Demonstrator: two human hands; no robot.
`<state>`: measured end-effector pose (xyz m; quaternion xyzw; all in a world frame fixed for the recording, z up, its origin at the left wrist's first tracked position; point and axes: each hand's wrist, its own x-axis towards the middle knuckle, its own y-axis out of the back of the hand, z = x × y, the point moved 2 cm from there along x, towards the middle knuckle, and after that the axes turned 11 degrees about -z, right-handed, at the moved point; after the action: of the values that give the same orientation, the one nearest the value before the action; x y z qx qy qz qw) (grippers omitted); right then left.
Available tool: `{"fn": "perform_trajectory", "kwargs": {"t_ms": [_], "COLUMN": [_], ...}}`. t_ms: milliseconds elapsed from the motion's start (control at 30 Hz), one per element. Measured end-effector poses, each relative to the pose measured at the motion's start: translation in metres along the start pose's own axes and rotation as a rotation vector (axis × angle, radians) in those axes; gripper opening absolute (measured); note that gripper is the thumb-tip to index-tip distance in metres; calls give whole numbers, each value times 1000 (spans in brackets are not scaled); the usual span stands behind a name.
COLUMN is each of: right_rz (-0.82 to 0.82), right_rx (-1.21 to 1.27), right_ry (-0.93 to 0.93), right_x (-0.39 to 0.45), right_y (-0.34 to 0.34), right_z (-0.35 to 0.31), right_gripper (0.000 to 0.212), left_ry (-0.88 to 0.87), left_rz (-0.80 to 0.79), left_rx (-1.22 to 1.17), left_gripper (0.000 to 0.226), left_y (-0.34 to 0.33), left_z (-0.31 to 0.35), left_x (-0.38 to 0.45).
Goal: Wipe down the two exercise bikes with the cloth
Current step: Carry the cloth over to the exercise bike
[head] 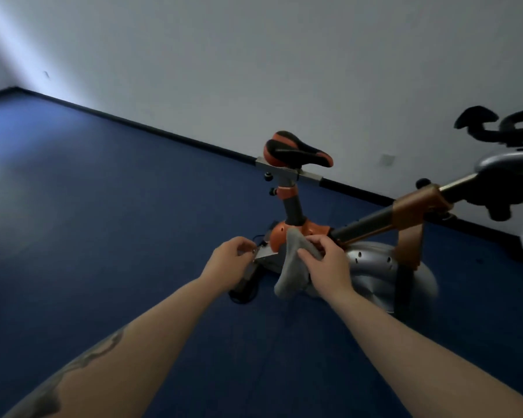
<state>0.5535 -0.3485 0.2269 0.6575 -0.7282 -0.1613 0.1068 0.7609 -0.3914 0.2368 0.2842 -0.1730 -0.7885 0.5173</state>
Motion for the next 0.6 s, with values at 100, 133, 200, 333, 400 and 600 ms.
{"fn": "perform_trajectory", "kwargs": {"t_ms": [100,133,200,333,400,600], "right_rz": [-17,-22,-39,-74,-80,-128], "right_rx": [-43,-51,-64,-98,-99,-118], "right_ry": [56,68,77,80,81,69], "right_x": [33,45,68,116,151,250], "right_y": [-33,-43,-63,-99,-117,-164], "right_z": [-25,-32,-41,-46,-46,-60], "right_gripper": [12,12,13,16,14,12], "left_ry": [6,8,12,36,36,76], "left_rz": [26,36,46,43,48,75], "left_rx": [-16,-22,-35,-58,-60,-99], "left_gripper": [20,20,20,21,21,17], "left_y": [36,47,65,95,117,183], "left_z": [-19,-25,-38,-63,-75,-102], "left_x": [18,25,41,78,108,187]}}
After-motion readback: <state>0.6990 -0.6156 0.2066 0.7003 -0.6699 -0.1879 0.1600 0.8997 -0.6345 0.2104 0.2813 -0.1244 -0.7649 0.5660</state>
